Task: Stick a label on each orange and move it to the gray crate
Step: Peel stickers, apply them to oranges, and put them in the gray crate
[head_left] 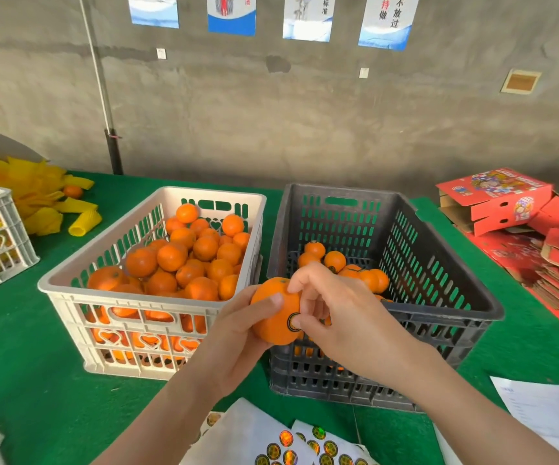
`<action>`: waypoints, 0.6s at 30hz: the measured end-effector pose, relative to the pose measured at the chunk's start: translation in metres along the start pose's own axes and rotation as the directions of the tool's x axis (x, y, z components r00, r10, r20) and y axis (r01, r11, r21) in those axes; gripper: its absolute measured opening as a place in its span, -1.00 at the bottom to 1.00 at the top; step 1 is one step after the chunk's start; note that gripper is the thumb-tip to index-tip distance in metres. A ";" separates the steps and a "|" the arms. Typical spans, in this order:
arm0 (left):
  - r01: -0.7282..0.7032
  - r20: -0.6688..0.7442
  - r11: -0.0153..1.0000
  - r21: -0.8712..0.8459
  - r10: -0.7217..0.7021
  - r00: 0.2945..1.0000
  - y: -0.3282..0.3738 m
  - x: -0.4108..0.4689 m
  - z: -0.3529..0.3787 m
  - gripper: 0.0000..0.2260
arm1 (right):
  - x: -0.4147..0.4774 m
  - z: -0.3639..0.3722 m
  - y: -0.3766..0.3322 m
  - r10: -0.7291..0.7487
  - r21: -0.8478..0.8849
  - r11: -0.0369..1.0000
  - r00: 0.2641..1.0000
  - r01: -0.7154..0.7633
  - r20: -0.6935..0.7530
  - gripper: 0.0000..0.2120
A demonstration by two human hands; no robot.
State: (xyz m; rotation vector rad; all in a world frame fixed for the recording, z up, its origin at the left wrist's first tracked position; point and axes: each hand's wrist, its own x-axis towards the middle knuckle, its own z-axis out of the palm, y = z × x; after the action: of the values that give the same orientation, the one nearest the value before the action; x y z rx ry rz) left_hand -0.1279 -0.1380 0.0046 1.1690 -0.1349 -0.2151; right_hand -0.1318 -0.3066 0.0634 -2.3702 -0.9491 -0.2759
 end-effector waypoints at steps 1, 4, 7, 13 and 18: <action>0.007 -0.005 1.000 -0.002 -0.007 1.000 0.001 0.000 -0.001 -0.53 | 0.000 0.001 0.000 0.009 -0.035 0.999 1.000 -0.010 -0.017 -0.69; 0.029 0.002 0.999 -0.012 -0.029 1.000 0.003 -0.002 -0.006 -0.57 | 0.000 0.001 0.003 0.067 -0.080 0.994 0.996 -0.072 -0.061 -0.54; 0.030 0.063 0.999 -0.021 -0.029 0.998 -0.001 -0.001 -0.012 -0.47 | -0.006 0.013 0.001 0.046 0.086 0.995 0.999 -0.046 -0.007 -0.37; -0.042 -0.010 0.995 -0.086 0.041 0.999 0.002 0.038 -0.007 -0.47 | 0.014 0.023 0.019 0.042 0.164 0.986 0.996 -0.029 -0.074 -0.29; -0.226 -0.064 0.672 0.705 0.378 0.924 0.011 0.118 0.004 -0.74 | 0.102 -0.015 0.100 0.343 0.121 0.937 0.926 -0.326 -0.159 -0.20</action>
State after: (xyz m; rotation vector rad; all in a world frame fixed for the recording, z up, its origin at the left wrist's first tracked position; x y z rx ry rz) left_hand -0.0135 -0.1656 0.0160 1.8881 -0.2385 0.2939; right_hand 0.0118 -0.3161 0.0721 -2.3272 -0.4519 -0.2961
